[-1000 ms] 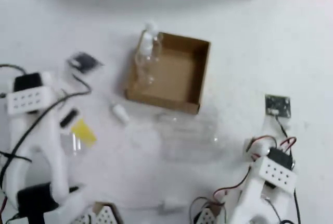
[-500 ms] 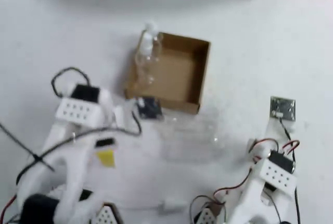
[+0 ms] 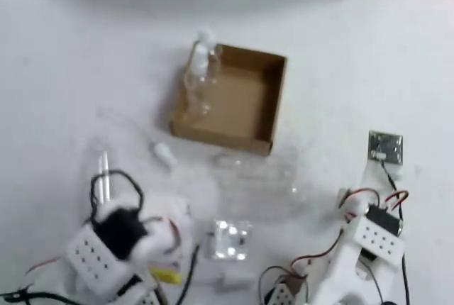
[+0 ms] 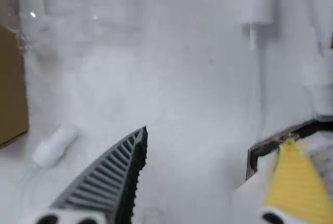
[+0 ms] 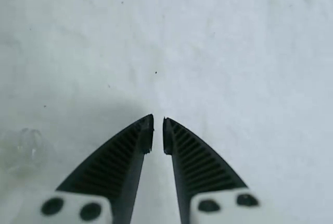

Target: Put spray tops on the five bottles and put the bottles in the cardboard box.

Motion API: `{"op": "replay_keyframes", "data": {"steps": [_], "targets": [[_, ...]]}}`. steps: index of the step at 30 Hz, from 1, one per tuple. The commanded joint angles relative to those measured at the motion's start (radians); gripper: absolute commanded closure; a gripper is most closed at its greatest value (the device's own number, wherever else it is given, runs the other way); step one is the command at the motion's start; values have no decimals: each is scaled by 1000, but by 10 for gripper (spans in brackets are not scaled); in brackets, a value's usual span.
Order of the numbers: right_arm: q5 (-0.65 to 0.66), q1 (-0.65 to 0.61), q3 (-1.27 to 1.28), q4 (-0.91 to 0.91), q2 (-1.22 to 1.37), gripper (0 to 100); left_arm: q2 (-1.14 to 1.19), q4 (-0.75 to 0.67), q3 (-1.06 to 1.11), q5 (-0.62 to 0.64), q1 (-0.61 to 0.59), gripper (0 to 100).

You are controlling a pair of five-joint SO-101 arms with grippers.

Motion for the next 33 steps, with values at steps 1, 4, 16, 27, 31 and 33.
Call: {"op": "replay_keyframes", "data": {"steps": [1,4,16,27,31,33], "targets": [[-6,-19,-3,-19,-5,983,-50,-64,11,124,134,630],[-6,-19,-3,-19,-5,983,1,-133,29,167,223,635],[-6,-19,-3,-19,-5,983,369,-388,-35,361,328,631],[-6,-16,-2,-31,-5,983,378,-560,137,471,481,630],[-51,16,-9,-33,-7,983,377,-582,152,499,460,630],[-55,36,-14,-33,-8,983,374,-586,152,512,432,630]]}}
